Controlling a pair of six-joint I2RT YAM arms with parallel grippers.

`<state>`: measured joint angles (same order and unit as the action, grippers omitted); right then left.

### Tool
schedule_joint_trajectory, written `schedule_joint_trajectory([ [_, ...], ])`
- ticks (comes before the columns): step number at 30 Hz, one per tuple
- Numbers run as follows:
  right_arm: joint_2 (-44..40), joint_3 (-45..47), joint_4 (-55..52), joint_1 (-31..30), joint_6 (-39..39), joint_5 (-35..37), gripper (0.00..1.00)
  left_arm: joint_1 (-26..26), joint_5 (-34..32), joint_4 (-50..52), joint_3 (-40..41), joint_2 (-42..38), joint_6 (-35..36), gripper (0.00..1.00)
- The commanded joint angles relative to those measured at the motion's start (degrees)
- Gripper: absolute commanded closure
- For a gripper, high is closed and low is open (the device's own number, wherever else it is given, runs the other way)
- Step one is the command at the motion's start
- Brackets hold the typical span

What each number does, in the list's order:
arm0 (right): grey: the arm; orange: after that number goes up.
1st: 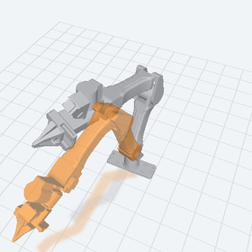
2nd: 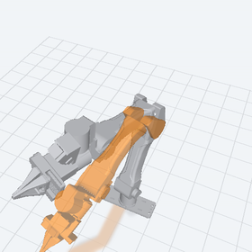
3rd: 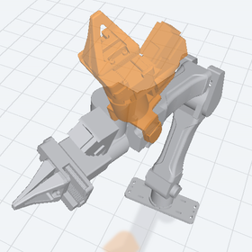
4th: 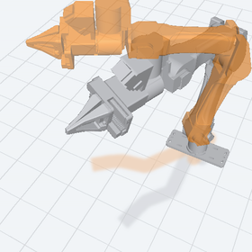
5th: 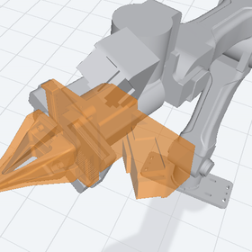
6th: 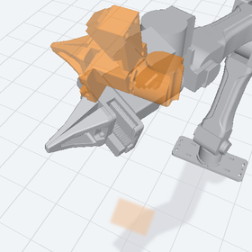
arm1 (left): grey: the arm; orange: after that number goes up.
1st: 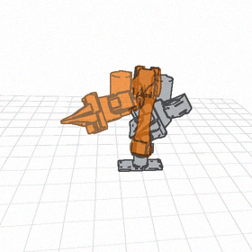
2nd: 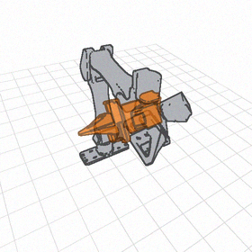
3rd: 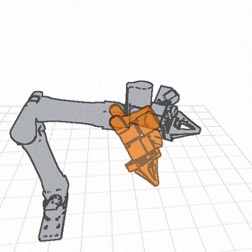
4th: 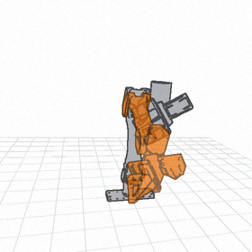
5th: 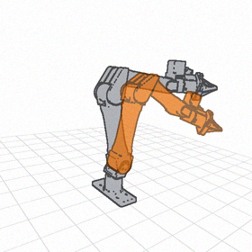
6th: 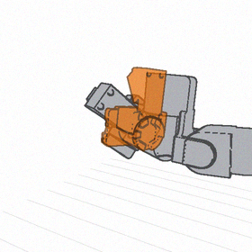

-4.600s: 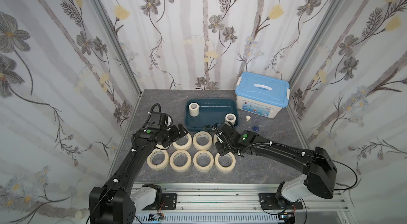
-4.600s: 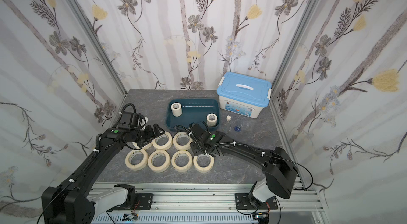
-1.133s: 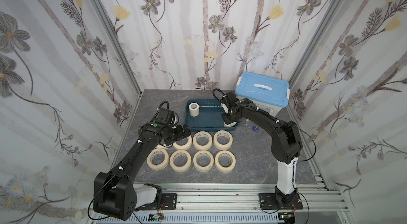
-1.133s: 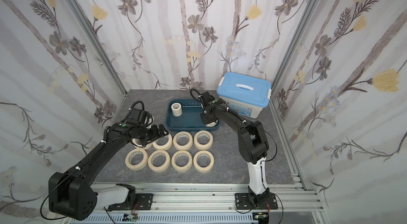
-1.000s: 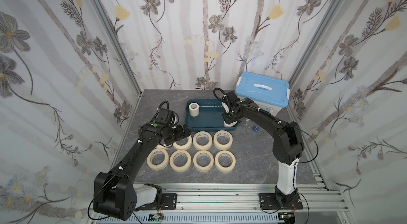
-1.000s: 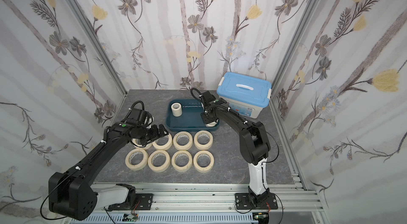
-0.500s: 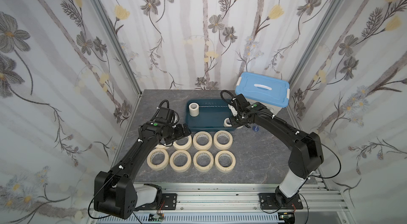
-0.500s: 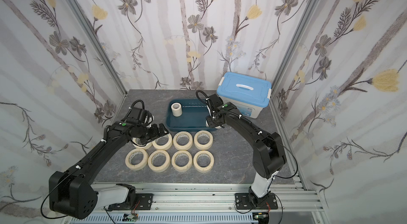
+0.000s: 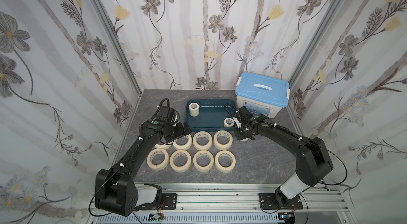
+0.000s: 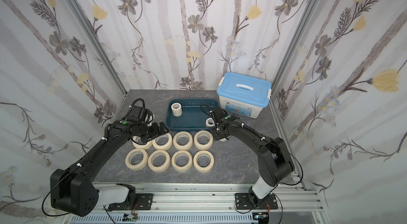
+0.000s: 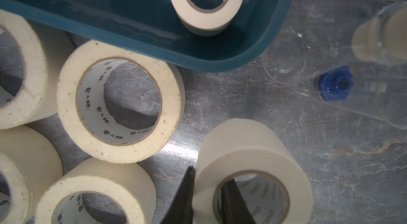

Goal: Take out the art tape in the storage box
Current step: Pick up the art tape from the storage box, then place the art tape at the center of the board.

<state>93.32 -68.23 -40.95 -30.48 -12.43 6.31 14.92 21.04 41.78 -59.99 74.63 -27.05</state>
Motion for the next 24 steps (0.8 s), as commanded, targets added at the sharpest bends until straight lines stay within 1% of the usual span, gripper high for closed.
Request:
schedule_joint_trajectory([
  [1, 0.26, 1.32, 4.18, -0.1, -1.36, -0.6, 0.83, 0.04, -0.65, 0.22, -0.22, 0.17, 0.25, 0.0],
  [14, 5.52, 2.66, 9.24, -0.17, -1.36, -0.49, 0.83, 0.02, -0.99, 0.32, 0.14, 0.07, -0.08, 0.0],
  [24, 8.59, 1.89, 10.62, -0.11, -1.37, -0.59, 0.83, -0.02, -1.15, 0.33, 0.04, 0.43, -0.1, 0.0],
])
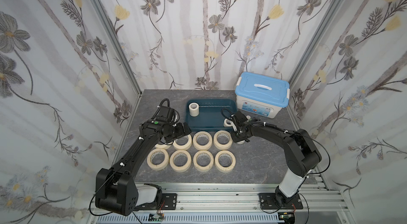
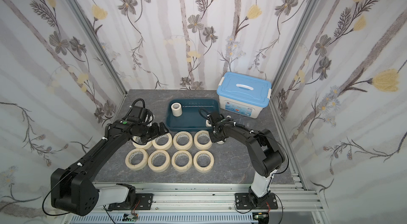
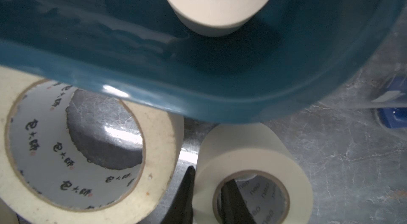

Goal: Take out the art tape in the storage box
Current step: Place the art tape at the center of the board.

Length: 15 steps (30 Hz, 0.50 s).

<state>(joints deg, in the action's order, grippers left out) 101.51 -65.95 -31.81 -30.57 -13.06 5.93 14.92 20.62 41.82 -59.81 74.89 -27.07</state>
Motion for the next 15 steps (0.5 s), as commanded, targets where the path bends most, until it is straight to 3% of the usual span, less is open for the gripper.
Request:
schedule_joint_trajectory([
  [1, 0.66, -0.36, 1.57, -0.02, -0.74, -0.22, 0.83, -0.02, -0.69, 0.28, -0.08, 0.25, -0.01, 0.0],
  [15, 0.63, 0.21, 1.67, -0.02, -1.07, -0.4, 0.78, 0.04, -0.32, -0.08, -0.13, 0.7, -0.23, 0.0],
])
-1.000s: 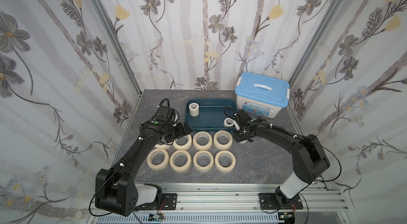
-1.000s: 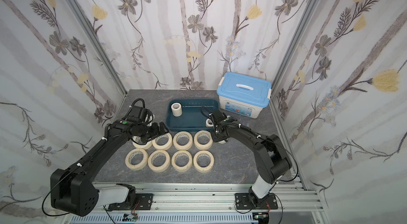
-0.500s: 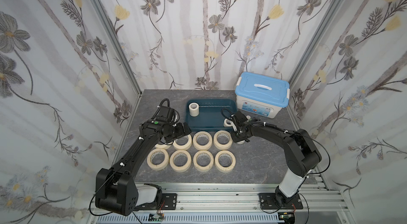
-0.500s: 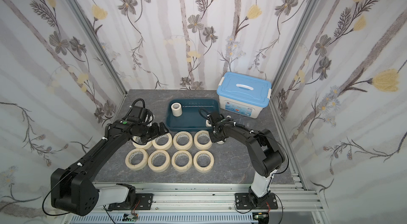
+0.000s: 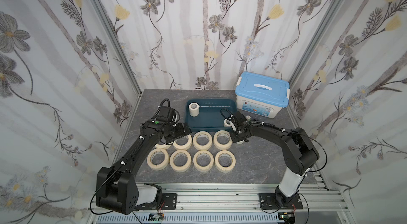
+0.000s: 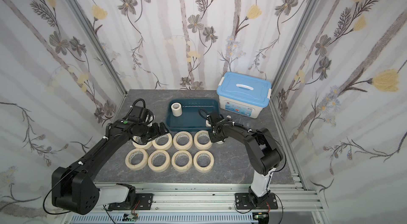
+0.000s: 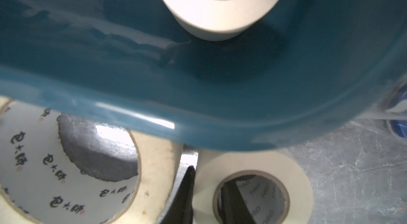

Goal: Take out the art tape in the storage box
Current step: Place the art tape at the center of the board.

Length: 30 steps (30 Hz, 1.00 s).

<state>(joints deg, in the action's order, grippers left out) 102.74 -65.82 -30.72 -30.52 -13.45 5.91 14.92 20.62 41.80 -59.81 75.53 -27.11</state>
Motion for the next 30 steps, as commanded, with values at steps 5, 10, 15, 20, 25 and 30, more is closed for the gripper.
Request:
schedule_joint_trajectory([
  [5, -1.74, 0.75, 0.49, -0.06, -0.87, -0.29, 0.73, 0.1, -0.23, -0.05, -0.18, 0.06, -0.15, 0.0],
  [10, -3.26, 0.96, 0.18, -0.06, -1.05, -0.6, 0.7, 0.02, -0.21, -0.29, -0.31, 0.19, -0.21, 0.0],
  [15, -5.85, 0.28, -1.41, -0.06, -0.96, -0.45, 0.67, 0.11, 0.44, -0.91, -0.26, 0.42, -0.4, 0.0],
  [20, -8.5, -2.27, -4.21, -0.06, -0.28, -0.55, 0.62, 0.11, 1.32, -1.8, -0.55, 1.11, -0.79, 0.0],
  [25, -8.86, -6.98, -6.53, -0.06, 0.99, -0.73, 0.59, 1.28, 1.63, -2.84, -0.83, 2.32, -0.86, 0.0],
  [30, -4.7, -14.27, -9.4, -0.06, 3.04, -0.52, 0.57, 2.57, 2.04, -3.28, -1.32, 4.15, -0.69, 0.0],
])
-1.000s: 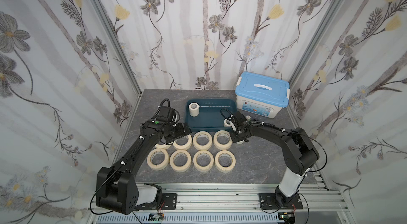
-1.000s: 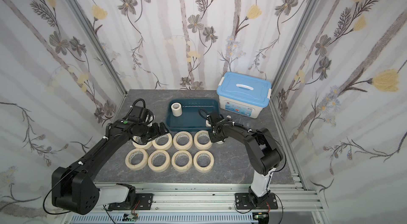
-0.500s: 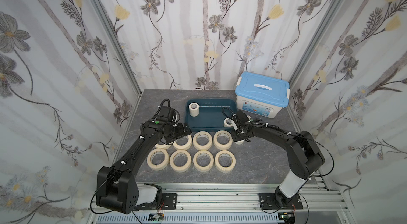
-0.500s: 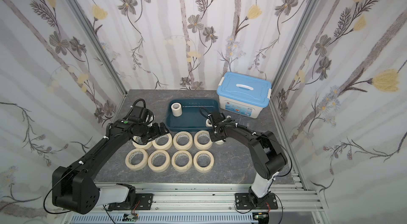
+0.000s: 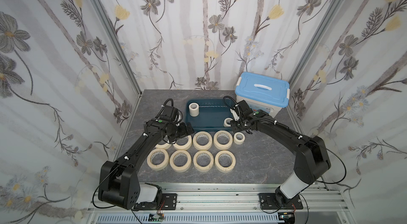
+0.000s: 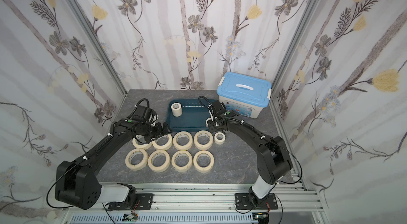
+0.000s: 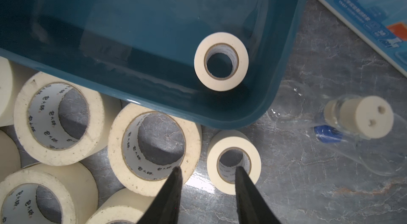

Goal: Take out the art tape in the storage box
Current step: Place the art tape at the center of the board, then pick up the art tape from the storage box.

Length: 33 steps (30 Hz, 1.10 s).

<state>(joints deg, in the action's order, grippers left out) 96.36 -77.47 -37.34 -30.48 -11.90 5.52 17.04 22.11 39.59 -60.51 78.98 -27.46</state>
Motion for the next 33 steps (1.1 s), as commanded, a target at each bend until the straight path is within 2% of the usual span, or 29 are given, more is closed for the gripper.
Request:
schedule_joint_trajectory([
  [1, 2.98, -4.32, -3.53, -0.11, 1.82, -0.16, 0.57, 0.62, 0.57, -1.19, -0.75, 1.03, -0.29, 0.0],
  [7, 9.86, -12.79, -5.97, -0.11, 1.92, -0.89, 0.57, 1.69, -0.19, -2.21, -1.06, 2.13, -0.31, 0.0],
  [14, 16.27, -18.2, -6.87, -0.11, 1.45, -1.3, 0.57, 2.31, 0.2, -3.54, -0.62, 3.68, -0.72, 0.0],
  [33, 27.85, -24.46, -8.1, -0.11, 1.09, -0.96, 0.62, 2.83, -0.75, -4.79, -0.75, 7.2, -0.69, 0.0],
])
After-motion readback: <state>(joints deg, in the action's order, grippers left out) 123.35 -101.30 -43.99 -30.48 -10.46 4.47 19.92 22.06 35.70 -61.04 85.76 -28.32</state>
